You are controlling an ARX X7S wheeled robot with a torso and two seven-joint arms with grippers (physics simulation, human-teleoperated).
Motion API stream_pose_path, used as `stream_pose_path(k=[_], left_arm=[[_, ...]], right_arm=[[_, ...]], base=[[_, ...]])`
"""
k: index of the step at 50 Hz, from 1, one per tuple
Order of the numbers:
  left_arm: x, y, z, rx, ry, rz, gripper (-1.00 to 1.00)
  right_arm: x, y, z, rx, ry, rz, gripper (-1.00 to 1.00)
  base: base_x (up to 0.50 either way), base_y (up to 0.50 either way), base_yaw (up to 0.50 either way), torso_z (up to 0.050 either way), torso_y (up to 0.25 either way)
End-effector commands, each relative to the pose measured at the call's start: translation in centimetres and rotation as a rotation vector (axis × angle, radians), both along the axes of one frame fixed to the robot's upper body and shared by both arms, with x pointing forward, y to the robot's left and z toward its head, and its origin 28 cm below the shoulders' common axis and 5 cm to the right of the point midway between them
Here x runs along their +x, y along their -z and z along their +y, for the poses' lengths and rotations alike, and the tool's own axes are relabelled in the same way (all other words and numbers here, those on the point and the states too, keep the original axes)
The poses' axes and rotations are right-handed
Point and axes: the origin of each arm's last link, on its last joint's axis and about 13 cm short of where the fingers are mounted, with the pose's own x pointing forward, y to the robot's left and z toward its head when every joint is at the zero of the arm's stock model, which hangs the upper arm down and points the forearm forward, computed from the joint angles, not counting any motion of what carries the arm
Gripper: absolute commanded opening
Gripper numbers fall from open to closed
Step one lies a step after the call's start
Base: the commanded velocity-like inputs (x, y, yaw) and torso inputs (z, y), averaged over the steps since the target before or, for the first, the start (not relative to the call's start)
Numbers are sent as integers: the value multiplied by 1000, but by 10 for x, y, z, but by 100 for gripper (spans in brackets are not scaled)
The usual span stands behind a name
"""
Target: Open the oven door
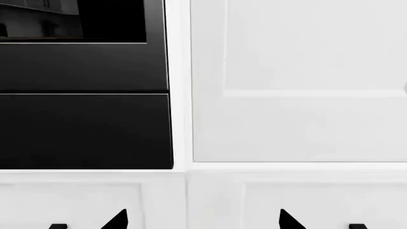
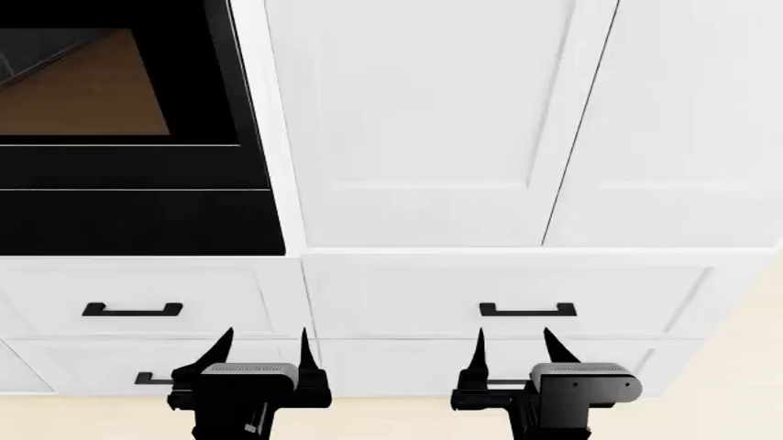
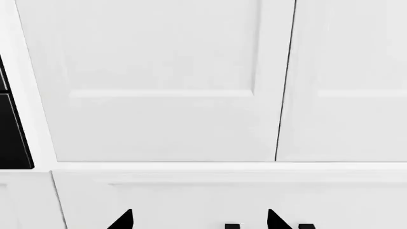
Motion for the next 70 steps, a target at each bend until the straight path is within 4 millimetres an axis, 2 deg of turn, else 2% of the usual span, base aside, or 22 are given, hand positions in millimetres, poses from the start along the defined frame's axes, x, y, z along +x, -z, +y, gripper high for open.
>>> stream_pose_path(k=[1, 6, 45, 70], left_arm=[[0, -1, -1, 0, -1, -4, 100], [3, -2, -3, 2, -2, -17, 100], [1, 3, -3, 41, 6, -44, 100], [0, 4, -3, 49, 13, -44, 100]], right_arm=[[0, -2, -1, 9, 2, -1, 100], [2, -6, -7, -4, 34, -18, 100], [-1, -9, -5, -57, 5, -39, 100], [-1, -9, -4, -30, -18, -31, 100]], base=[[0, 0, 0, 0, 0], [0, 300, 0, 0, 0], [0, 500, 0, 0, 0], [0, 500, 0, 0, 0]])
